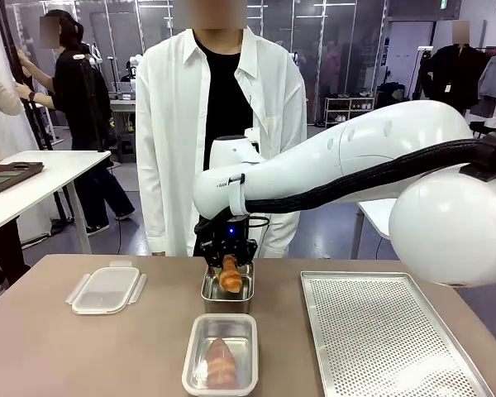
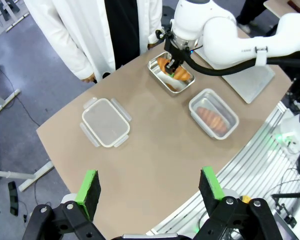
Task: Place the bread into the airtight container.
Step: Pick up a Butter Roll and place it into an empty Airtight Container.
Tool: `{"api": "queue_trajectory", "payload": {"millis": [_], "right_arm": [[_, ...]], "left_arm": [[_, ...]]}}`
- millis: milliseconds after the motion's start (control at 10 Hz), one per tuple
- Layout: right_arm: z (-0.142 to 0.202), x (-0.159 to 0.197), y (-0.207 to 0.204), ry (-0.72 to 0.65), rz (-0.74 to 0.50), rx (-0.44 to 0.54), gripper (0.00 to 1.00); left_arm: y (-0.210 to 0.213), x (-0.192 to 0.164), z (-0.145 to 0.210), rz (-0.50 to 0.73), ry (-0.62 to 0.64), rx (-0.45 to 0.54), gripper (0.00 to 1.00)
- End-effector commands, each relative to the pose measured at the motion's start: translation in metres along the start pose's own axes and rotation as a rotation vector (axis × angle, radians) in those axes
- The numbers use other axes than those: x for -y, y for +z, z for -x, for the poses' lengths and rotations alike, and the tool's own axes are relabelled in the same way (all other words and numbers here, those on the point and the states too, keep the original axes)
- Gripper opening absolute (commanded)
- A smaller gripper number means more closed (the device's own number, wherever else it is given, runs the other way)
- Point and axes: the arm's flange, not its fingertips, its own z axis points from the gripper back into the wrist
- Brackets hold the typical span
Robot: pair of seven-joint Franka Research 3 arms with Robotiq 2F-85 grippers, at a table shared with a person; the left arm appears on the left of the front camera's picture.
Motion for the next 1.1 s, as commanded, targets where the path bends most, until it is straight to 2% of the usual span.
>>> {"api": "queue_trajectory", "payload": {"millis": [0, 100, 300, 700, 800, 900, 1000], "right_arm": [[-0.004, 0.004, 0.0, 0.02, -0.018, 0.017, 0.5], [-0.003, 0.004, 0.0, 0.028, -0.032, 0.035, 0.7], [-0.003, 0.004, -0.002, 0.025, -0.028, 0.036, 1.0], [-0.003, 0.011, -0.002, 0.027, -0.048, 0.043, 1.0], [-0.001, 0.018, -0.008, 0.037, -0.075, 0.008, 1.0], [-0.007, 0.003, -0.001, 0.01, -0.023, 0.031, 1.0], [-0.007, 0.003, -0.001, 0.01, -0.023, 0.031, 1.0]], "left_arm": [[0.001, -0.001, 0.0, 0.0, -0.017, -0.004, 1.0], [0.001, -0.001, 0.0, 0.0, -0.017, -0.004, 1.0], [0.001, -0.001, 0.0, 0.0, -0.017, -0.004, 1.0], [0.001, -0.001, 0.0, 0.0, -0.017, -0.004, 1.0], [0.001, -0.001, 0.0, 0.0, -0.017, -0.004, 1.0], [0.001, -0.001, 0.0, 0.0, -0.017, -0.004, 1.0], [0.001, -0.001, 0.0, 0.0, -0.017, -0.004, 1.0]]}}
